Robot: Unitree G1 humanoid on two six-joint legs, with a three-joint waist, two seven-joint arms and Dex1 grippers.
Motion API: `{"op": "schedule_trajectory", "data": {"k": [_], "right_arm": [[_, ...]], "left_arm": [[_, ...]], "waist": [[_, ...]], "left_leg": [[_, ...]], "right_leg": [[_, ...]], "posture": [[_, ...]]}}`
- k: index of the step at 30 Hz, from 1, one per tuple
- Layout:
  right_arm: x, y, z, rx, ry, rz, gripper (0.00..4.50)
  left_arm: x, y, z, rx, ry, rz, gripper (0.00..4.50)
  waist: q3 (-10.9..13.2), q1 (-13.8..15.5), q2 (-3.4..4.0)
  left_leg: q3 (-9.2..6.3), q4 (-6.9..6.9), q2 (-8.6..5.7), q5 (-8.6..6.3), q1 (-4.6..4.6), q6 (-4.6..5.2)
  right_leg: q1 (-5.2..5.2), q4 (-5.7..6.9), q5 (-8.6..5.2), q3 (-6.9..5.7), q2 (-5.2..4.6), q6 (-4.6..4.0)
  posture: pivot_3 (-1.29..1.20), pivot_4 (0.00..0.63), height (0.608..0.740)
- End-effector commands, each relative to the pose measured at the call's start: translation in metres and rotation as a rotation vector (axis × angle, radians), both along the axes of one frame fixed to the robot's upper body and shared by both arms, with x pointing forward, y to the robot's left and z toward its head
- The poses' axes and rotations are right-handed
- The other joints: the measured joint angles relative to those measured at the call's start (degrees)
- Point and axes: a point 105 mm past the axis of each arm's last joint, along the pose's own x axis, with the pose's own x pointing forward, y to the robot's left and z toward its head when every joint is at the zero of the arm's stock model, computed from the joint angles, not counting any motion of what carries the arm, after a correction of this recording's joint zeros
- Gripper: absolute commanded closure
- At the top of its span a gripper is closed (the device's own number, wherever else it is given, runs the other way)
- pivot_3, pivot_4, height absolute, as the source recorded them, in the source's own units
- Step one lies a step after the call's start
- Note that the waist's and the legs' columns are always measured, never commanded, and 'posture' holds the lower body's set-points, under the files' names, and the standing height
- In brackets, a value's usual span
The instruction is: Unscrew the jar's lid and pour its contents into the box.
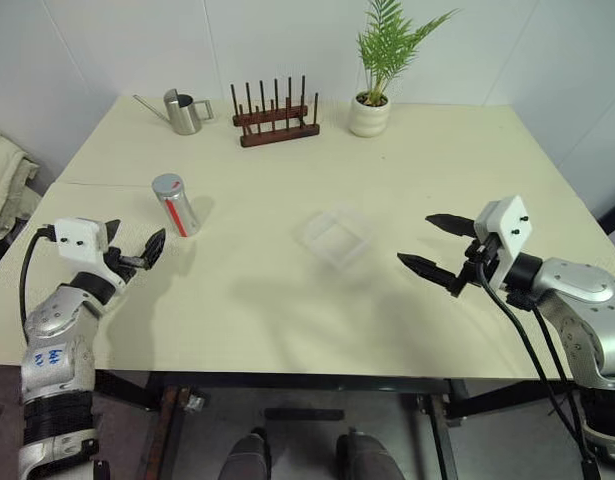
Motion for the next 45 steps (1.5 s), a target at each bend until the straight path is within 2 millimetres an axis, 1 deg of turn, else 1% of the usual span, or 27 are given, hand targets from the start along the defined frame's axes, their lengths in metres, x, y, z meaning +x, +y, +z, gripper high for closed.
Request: {"op": "schedule_trajectory", "data": {"k": [1, 5, 9, 12, 14, 19, 25, 35, 39, 45], "right_arm": [[0.001, 0.006, 0.015, 0.019, -0.065, 0.032, 0.0], [0.002, 0.015, 0.017, 0.055, -0.069, 0.055, 0.0], [0.005, 0.017, 0.014, 0.057, -0.068, 0.054, 0.0], [0.006, 0.021, 0.013, 0.063, -0.068, 0.064, 0.0], [0.007, 0.023, 0.013, 0.069, -0.069, 0.067, 0.0], [0.009, 0.026, 0.012, 0.07, -0.072, 0.074, 0.0], [0.011, 0.028, 0.012, 0.076, -0.079, 0.077, 0.0], [0.013, 0.029, 0.011, 0.066, -0.08, 0.081, 0.0], [0.014, 0.03, 0.011, 0.064, -0.081, 0.084, 0.0], [0.016, 0.03, 0.011, 0.062, -0.08, 0.084, 0.0]], "left_arm": [[0.011, -0.007, 0.009, 0.005, -0.05, 0.04, 0.04], [0.024, -0.003, 0.01, -0.024, -0.062, 0.107, 0.04], [0.039, -0.009, 0.011, -0.057, -0.067, 0.118, 0.04], [0.045, -0.017, 0.013, -0.059, -0.073, 0.101, 0.04], [0.047, -0.022, 0.014, -0.052, -0.078, 0.078, 0.04], [0.052, -0.026, 0.016, -0.046, -0.084, 0.068, 0.04], [0.052, -0.028, 0.017, -0.051, -0.094, 0.063, 0.04], [0.06, -0.035, 0.015, -0.072, -0.096, 0.096, 0.04], [0.067, -0.043, 0.012, -0.077, -0.083, 0.128, 0.04], [0.071, -0.046, 0.016, -0.087, -0.093, 0.166, 0.04]], "waist": [[0.0, 0.0, -0.01], [0.0, -0.1, -0.02], [0.0, 0.0, -0.02], [0.0, 0.0, -0.02], [0.0, 0.0, -0.02], [0.0, -0.1, -0.02], [0.0, 0.0, -0.02], [0.0, 0.0, -0.02], [0.0, 0.0, -0.02], [0.0, -0.1, -0.02]], "left_leg": [[0.0, 0.05, -0.01, 0.0, -0.02, 0.0], [-0.01, 0.1, -0.02, 0.0, -0.03, 0.0], [-0.01, 0.12, -0.04, 0.0, -0.03, 0.0], [-0.01, 0.14, -0.05, 0.0, -0.04, 0.0], [-0.01, 0.14, -0.05, 0.0, -0.04, 0.0], [-0.01, 0.14, -0.05, 0.0, -0.03, 0.0], [-0.01, 0.13, -0.05, 0.0, -0.04, 0.0], [-0.01, 0.17, -0.06, 0.0, -0.04, -0.01], [-0.01, 0.18, -0.06, 0.0, -0.04, -0.01], [-0.01, 0.18, -0.07, 0.0, -0.05, -0.01]], "right_leg": [[0.01, 0.0, 0.03, 0.0, 0.0, 0.04], [0.04, -0.02, 0.05, 0.01, 0.01, 0.08], [0.03, 0.03, 0.06, 0.01, 0.01, 0.1], [0.04, 0.02, 0.07, 0.01, 0.01, 0.13], [0.04, 0.03, 0.07, 0.0, 0.01, 0.13], [0.04, 0.04, 0.07, 0.0, 0.02, 0.13], [0.04, 0.04, 0.07, 0.0, 0.02, 0.14], [0.04, 0.04, 0.08, 0.0, 0.02, 0.15], [0.04, 0.04, 0.09, 0.0, 0.02, 0.16], [0.04, 0.04, 0.09, 0.0, 0.02, 0.17]], "posture": [[0.0, 0.15, 0.74], [0.0, 0.15, 0.74], [0.0, 0.15, 0.74], [0.0, 0.15, 0.74], [0.0, 0.15, 0.74], [0.0, 0.15, 0.74], [0.0, 0.15, 0.74], [0.0, 0.15, 0.74], [0.0, 0.15, 0.74], [0.0, 0.15, 0.74]]}}
